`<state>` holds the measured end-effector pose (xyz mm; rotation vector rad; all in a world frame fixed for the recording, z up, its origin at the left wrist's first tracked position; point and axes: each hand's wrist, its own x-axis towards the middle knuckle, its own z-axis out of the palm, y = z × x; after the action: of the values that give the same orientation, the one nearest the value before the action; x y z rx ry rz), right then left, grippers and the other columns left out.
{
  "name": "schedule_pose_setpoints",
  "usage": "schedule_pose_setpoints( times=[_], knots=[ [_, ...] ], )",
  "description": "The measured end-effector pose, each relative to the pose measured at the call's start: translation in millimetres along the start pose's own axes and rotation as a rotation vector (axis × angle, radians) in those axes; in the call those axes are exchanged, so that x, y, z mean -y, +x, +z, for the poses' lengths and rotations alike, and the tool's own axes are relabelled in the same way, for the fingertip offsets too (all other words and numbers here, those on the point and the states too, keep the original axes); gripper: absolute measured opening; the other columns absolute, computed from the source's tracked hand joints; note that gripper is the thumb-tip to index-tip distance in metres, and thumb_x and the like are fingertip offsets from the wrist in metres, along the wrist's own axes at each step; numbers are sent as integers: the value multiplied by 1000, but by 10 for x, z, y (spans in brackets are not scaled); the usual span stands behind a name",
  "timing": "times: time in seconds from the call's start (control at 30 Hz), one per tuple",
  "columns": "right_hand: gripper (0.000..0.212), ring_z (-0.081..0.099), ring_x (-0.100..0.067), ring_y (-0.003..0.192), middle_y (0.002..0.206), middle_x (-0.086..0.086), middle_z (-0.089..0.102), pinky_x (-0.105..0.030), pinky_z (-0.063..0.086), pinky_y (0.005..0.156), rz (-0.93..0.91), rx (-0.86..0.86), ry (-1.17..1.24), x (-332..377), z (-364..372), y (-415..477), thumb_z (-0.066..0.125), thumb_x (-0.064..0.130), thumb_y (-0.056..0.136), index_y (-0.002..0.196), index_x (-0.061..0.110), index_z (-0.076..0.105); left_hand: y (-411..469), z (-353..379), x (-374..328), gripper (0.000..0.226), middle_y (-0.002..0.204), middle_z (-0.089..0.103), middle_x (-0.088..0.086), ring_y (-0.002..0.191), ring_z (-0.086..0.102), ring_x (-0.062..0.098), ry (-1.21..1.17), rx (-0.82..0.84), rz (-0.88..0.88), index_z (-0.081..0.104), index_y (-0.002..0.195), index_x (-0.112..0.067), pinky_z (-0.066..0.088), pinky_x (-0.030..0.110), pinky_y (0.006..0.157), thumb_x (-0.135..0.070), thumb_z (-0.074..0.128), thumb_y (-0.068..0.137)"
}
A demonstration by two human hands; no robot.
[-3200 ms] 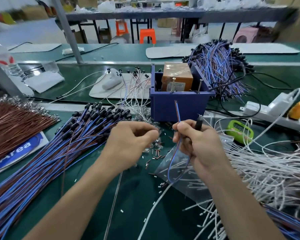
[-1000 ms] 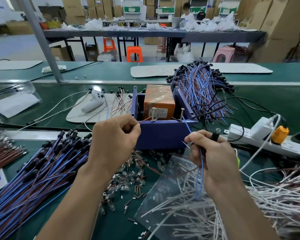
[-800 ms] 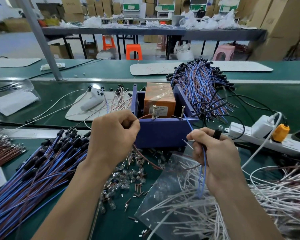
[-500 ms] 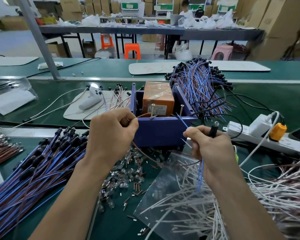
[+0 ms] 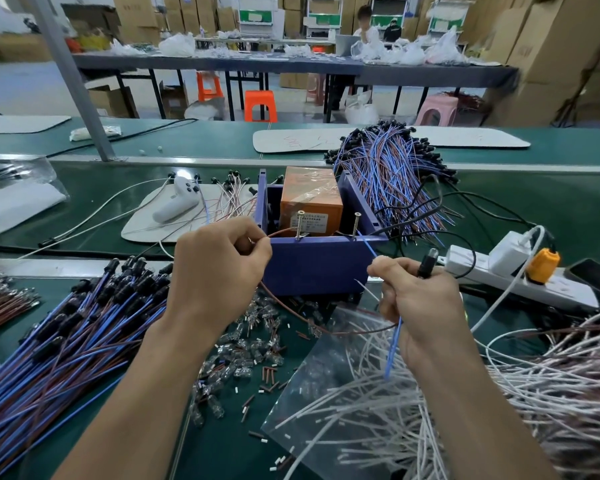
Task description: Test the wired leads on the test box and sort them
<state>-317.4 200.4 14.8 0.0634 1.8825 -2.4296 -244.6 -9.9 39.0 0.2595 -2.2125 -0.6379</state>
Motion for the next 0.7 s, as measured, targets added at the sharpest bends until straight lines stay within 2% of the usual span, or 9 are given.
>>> schedule_pose_setpoints(
  times=[0.17, 0.3, 0.5, 0.7],
  knots=[
    [10, 28, -9, 38, 44, 7, 37, -19, 27, 39, -17, 75, -46, 7, 29, -1, 76, 1, 84, 78, -1, 68, -6, -17, -7, 18, 54, 58, -18, 68, 60, 6, -3, 16, 23, 72, 69, -27, 40, 5, 58, -17, 81, 81],
    [8, 27, -9, 38, 44, 5, 35, -19, 27, 39, -7, 5, -19, 15, 40, 41, 74, 2, 87, 85, -1, 67, -11, -26, -11, 17, 55, 60, -19, 67, 61, 5, -15, 24, 33, 73, 70, -27, 42, 5, 58, -16, 81, 81],
    [16, 30, -9, 41, 49, 3, 37, -21, 27, 40, 3, -5, 6, -1, 20, 35, 73, 3, 89, 76, 5, 64, -21, -31, -21, 16, 54, 59, -18, 64, 61, 6, -28, 22, 47, 73, 69, -26, 41, 6, 56, -16, 80, 80],
    [14, 23, -10, 37, 42, 5, 32, -18, 25, 39, -20, 21, -14, -31, -4, 0, 73, 1, 87, 77, 0, 65, -59, -15, -72, 14, 51, 56, -15, 58, 58, 9, -42, 43, 81, 69, 67, -25, 40, 10, 54, -19, 76, 77]
  ],
)
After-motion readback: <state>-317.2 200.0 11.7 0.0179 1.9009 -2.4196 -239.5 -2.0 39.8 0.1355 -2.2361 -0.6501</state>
